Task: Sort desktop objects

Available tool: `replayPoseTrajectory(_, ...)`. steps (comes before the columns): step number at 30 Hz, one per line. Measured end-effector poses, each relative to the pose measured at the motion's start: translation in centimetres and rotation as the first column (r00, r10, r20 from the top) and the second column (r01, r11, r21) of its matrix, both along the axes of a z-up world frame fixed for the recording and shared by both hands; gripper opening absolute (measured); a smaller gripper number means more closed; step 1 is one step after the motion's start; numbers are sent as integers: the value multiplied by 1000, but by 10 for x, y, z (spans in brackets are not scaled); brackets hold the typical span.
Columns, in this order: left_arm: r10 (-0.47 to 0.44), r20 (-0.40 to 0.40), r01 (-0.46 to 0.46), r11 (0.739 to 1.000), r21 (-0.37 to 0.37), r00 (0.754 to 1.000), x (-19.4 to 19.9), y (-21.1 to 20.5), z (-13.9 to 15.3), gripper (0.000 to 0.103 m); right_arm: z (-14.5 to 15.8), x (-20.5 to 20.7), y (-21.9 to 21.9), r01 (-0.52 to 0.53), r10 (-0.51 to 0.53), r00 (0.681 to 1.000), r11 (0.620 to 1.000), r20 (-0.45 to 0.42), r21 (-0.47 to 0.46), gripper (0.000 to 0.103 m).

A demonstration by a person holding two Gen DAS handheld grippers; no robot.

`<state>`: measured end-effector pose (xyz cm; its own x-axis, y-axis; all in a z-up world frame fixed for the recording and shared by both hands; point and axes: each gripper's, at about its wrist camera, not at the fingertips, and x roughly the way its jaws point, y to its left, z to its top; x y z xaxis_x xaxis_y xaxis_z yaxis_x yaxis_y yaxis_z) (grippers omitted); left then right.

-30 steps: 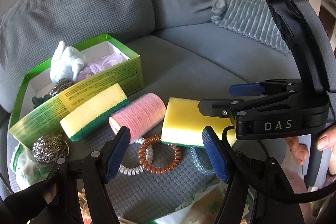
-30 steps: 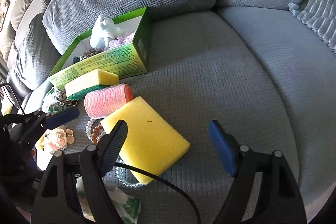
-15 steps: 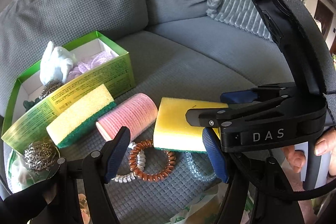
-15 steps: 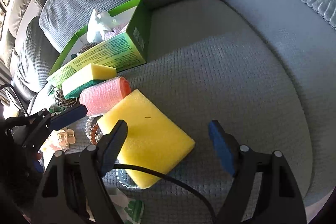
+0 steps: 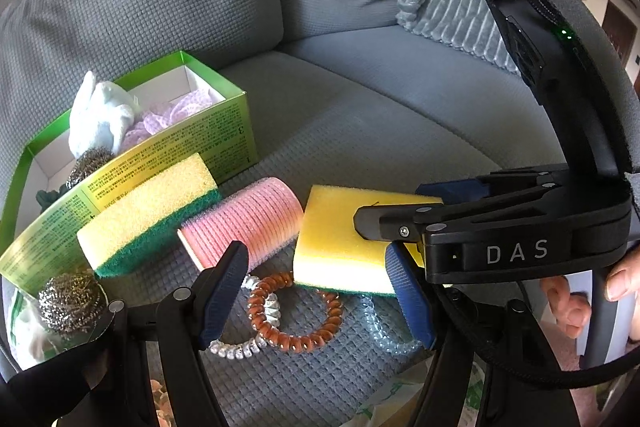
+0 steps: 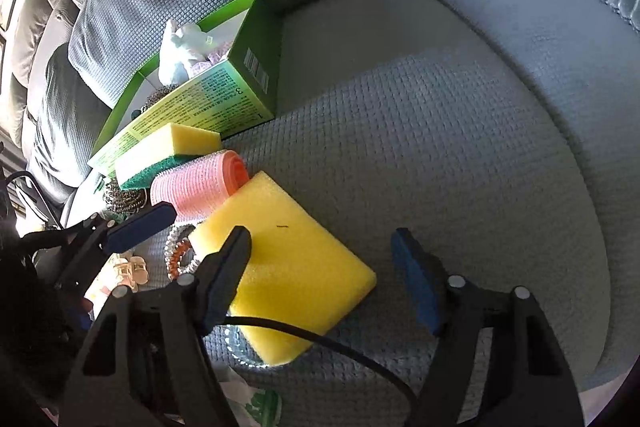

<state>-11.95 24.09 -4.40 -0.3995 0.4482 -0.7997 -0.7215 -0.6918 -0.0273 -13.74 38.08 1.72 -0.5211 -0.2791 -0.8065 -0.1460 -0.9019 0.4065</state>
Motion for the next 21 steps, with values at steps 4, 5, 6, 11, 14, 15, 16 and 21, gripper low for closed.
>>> replayPoseTrajectory(4,0,-2,0,1000,3,1000,1,1,-2,72,-1,1,-1,-5,5,1000,999,3,-38,57)
replayPoseTrajectory(5,0,2,0,1000,3,1000,0,1,-2,72,-1,0,-1,-4,4,1000,999,4,-42,57)
replayPoseTrajectory(6,2,7,-2,1000,3,1000,0,1,-2,72,-2,0,-1,-3,3,1000,999,4,-46,56)
replayPoseTrajectory(11,11,7,-11,1000,-9,1000,0,5,-2,72,-6,-2,0,11,-9,1000,996,20,-84,56)
replayPoseTrajectory(14,12,8,-12,1000,-12,1000,1,5,-2,72,-5,-3,0,13,-10,999,996,33,-83,57)
replayPoseTrajectory(15,14,11,-14,1000,-11,1000,1,4,-2,72,-4,-3,-1,14,-12,999,997,34,-82,57)
replayPoseTrajectory(16,15,13,-15,1000,-11,1000,1,4,-2,72,-3,-3,-1,16,-13,999,996,37,-83,57)
replayPoseTrajectory(21,14,15,-14,1000,-13,1000,1,5,-2,72,-1,-2,-2,36,-31,998,995,51,-90,52)
